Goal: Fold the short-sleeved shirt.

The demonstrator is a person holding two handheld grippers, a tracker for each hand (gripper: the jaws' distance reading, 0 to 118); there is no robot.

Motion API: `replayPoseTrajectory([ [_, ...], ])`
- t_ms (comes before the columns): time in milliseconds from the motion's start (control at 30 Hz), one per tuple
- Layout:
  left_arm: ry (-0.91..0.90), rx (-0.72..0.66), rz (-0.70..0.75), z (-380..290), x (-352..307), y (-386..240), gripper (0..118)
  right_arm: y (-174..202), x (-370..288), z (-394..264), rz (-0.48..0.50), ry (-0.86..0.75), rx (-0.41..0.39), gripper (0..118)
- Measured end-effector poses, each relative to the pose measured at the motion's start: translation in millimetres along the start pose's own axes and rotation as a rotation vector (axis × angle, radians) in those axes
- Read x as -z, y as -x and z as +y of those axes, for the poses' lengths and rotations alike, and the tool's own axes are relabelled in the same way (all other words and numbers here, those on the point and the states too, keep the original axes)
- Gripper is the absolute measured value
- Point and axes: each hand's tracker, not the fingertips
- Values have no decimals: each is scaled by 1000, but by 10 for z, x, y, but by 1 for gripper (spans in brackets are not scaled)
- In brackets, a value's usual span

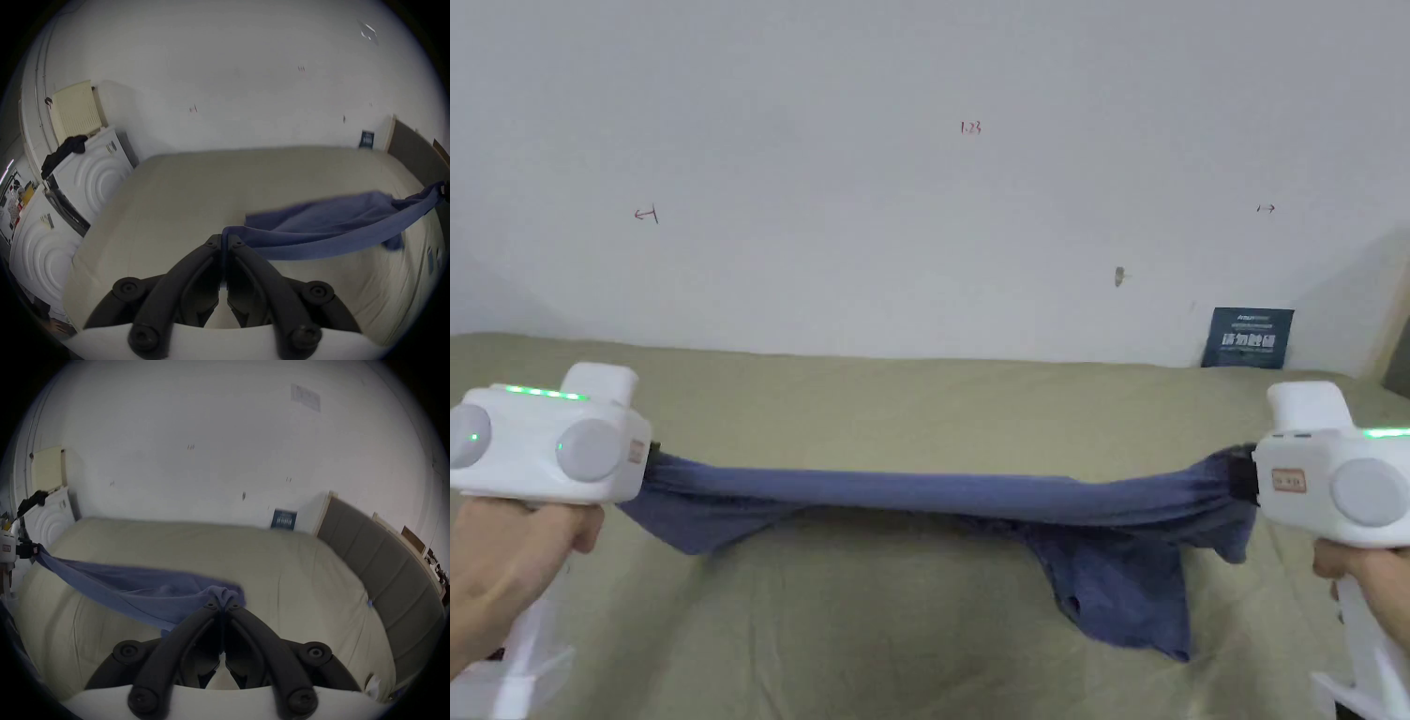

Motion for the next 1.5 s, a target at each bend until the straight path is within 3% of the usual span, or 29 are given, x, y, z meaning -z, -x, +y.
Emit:
replayPoseTrajectory([
  [167, 122, 34, -29, -1091, -156, 119, 3, 76, -360, -1054, 21, 92, 12, 3],
  [367, 175, 8, -61, -2041, -502, 283, 3, 221, -946, -2021, 59, 189, -31, 3],
  [467, 185, 13, -65, -2357, -761, 351, 3, 161, -1229, -2325, 90, 202, 38, 3],
  [667, 189, -46, -110, -2738, -1159, 539, 3, 29, -1688, -2728, 98, 204, 133, 3],
  [1067, 217, -76, -159, -3105, -1555, 592, 3, -83, -1908, -2938, 94, 221, 119, 5],
  [1100, 218, -83, -160, -3111, -1552, 599, 3, -80, -1902, -2936, 95, 227, 127, 12],
  [1133, 217, -90, -161, -3113, -1559, 570, 7, -77, -1906, -2937, 95, 229, 139, 46],
  [1167, 218, -96, -165, -3118, -1559, 575, 10, -78, -1910, -2925, 95, 231, 154, 46],
  [1200, 221, -101, -172, -3118, -1559, 577, 10, -83, -1907, -2921, 96, 235, 164, 58],
  [1233, 232, -109, -180, -3118, -1558, 594, 27, -81, -1891, -2921, 98, 252, 170, 95],
  [1267, 250, -130, -204, -3134, -1541, 600, 59, -83, -1904, -2929, 101, 244, 173, 115],
  [1300, 260, -141, -211, -3145, -1541, 612, 91, -89, -1943, -2921, 108, 225, 177, 116],
  [1333, 247, -145, -201, -3157, -1577, 618, 113, -68, -1943, -2901, 92, 231, 169, 114],
  [1500, 217, -179, -158, -3179, -1789, 716, 113, -8, -2044, -2893, 91, 228, 155, 114],
])
